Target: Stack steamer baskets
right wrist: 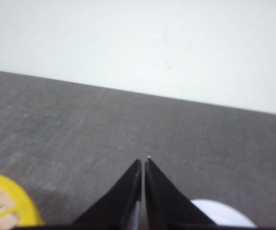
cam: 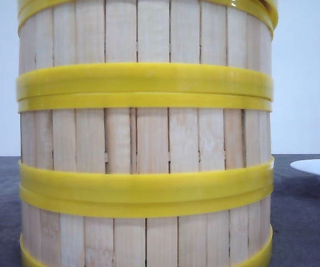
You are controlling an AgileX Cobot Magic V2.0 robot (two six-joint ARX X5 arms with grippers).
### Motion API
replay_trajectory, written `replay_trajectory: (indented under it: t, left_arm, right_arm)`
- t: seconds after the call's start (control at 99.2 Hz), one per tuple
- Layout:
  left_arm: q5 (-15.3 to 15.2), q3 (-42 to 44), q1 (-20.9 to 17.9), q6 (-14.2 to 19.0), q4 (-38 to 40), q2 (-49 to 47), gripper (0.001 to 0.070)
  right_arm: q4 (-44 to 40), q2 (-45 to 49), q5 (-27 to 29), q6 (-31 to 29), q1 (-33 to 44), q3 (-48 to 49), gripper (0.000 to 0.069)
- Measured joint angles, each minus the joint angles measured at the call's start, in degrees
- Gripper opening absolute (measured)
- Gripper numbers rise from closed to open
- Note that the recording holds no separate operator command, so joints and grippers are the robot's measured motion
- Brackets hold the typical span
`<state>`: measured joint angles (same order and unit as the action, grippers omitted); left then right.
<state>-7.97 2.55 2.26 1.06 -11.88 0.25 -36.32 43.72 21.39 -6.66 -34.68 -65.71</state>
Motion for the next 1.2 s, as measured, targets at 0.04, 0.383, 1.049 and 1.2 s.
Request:
replay_trajectory:
  t: [0.04, 0.383, 1.049, 1.2]
  left_arm:
    - [0.0, 0.0, 0.0, 0.0, 0.0, 0.0, 0.0027]
    - [0.0, 0.0, 0.0, 0.0, 0.0, 0.0, 0.0027]
    - [0.0, 0.0, 0.0, 0.0, 0.0, 0.0, 0.0027]
    - [0.0, 0.0, 0.0, 0.0, 0.0, 0.0, 0.0027]
  right_arm:
    - [1.3, -0.2, -2.3, 1.3, 3.5, 0.4, 0.0007]
    - [15.2, -8.5, -10.6, 3.5, 28.3, 18.5, 0.0007]
    - [25.6, -40.5, -16.0, 2.7, 33.6, 60.7, 0.0007]
    - [25.6, -42.9, -19.6, 2.7, 33.6, 63.8, 0.0007]
